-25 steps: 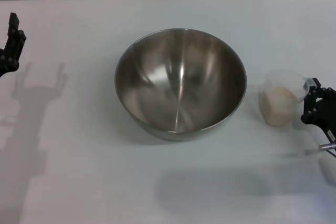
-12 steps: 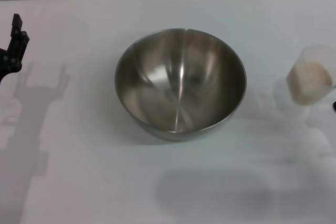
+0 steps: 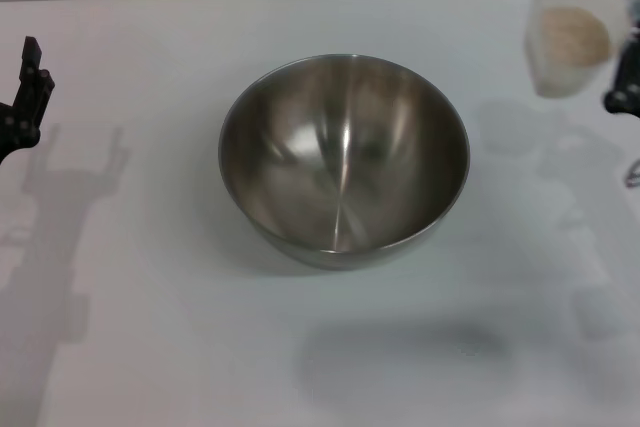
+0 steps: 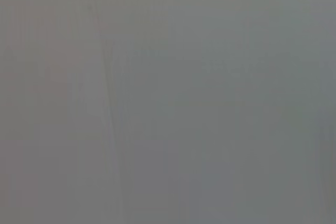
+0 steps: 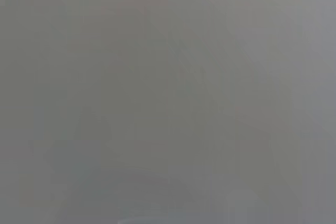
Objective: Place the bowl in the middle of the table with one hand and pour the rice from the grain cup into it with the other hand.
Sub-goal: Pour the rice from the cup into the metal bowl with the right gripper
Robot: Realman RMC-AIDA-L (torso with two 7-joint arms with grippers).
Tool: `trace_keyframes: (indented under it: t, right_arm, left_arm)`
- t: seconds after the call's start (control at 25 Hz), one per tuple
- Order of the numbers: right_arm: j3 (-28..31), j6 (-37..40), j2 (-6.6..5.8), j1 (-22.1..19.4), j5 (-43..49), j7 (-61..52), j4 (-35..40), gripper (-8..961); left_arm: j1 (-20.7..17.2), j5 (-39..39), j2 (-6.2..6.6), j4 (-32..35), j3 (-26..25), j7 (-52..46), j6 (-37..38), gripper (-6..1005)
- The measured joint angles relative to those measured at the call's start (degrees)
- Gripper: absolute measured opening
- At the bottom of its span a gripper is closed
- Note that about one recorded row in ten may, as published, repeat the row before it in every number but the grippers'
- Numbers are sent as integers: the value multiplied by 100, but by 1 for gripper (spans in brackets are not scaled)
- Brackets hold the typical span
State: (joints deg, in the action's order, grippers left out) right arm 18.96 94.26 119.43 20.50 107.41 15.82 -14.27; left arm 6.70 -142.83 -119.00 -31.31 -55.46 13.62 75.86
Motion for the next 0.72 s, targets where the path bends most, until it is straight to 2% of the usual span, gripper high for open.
trace_keyframes:
  t: [0.36,0.48,0.52,0.56,0.72]
  right_arm:
    - [-315,-456,7,403,38,3335,-905,17]
    - [-544,-675,22,488,148,4831,-1200,17]
    - [-544,-675,22,488,148,4831,-1200,17]
    - [-604,-733,27,487,265,5397,-1306,17]
    - [-620,-866,34,462,481,6355,-1437,16]
  left_arm:
    - [-24,1,0,35,13,0,-25,790]
    - [19,0,-6,89,12,-12,-37,790]
    - [19,0,-6,89,12,-12,-37,789]
    - [22,0,-8,97,11,-40,-38,789]
    - [39,1,-9,155,9,-182,-41,789]
